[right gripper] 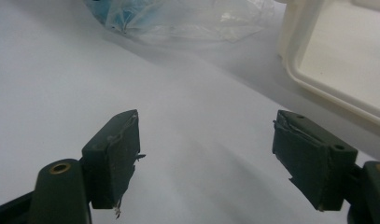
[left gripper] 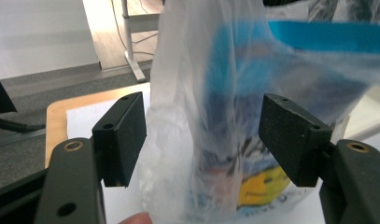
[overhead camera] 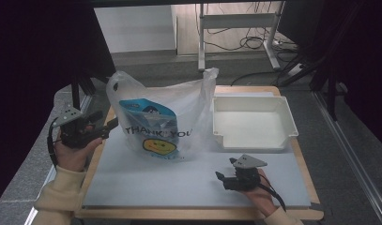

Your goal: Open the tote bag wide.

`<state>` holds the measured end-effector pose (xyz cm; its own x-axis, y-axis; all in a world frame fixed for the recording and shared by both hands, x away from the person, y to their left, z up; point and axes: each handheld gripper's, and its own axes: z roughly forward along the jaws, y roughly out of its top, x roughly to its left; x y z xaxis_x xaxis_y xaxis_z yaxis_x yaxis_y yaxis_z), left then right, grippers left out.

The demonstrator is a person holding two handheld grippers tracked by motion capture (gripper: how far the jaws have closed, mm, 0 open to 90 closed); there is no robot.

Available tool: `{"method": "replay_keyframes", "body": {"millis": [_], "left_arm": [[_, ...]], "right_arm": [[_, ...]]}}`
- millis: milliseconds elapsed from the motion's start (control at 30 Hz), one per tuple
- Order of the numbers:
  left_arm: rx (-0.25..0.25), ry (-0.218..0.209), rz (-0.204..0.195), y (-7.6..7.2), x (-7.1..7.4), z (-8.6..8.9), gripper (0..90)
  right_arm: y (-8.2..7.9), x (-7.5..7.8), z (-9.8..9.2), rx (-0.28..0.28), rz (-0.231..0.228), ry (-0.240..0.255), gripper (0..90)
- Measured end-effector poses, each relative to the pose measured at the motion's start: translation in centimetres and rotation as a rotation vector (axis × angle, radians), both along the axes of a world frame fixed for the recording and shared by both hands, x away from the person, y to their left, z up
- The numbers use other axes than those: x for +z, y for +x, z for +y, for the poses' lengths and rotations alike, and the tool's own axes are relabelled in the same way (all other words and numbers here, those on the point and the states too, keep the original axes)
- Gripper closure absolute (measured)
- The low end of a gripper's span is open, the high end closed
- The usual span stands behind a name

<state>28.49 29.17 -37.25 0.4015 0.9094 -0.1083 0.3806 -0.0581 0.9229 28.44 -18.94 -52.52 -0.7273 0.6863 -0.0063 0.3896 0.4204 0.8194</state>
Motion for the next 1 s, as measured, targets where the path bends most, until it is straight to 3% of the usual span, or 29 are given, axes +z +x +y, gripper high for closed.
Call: {"method": "replay_keyframes", "body": {"millis": [100,267,433,600,700,900,1000], "left_arm": [[-0.013,-0.009,0.002,0.7,0.6,-0.2,33.1],[-0.021,0.014,-0.004,1.9,1.6,-0.5,34.5],[-0.029,0.01,-0.003,2.8,2.1,-0.4,41.0],[-0.06,0.004,-0.005,3.2,2.0,-0.3,65.1],[-0.062,0.003,-0.034,3.1,1.9,-0.5,79.0],[-0.072,0.023,-0.062,2.8,1.8,-1.0,89.7],[-0.074,0.002,-0.065,2.4,1.7,-0.7,89.9]], "right_arm": [[0.0,-0.1,0.1,0.003,0.0,0.001,23.1],[0.1,-0.2,0.0,-0.007,0.003,-0.007,23.0],[0.2,-0.3,-0.1,-0.019,0.009,-0.016,23.1],[0.3,-0.3,-0.1,-0.021,0.012,-0.018,23.0],[0.3,-0.4,-0.1,-0.02,0.014,-0.024,23.0],[0.3,-0.4,-0.1,-0.021,0.011,-0.027,22.9],[0.3,-0.4,-0.2,-0.024,0.013,-0.022,22.9]]}}
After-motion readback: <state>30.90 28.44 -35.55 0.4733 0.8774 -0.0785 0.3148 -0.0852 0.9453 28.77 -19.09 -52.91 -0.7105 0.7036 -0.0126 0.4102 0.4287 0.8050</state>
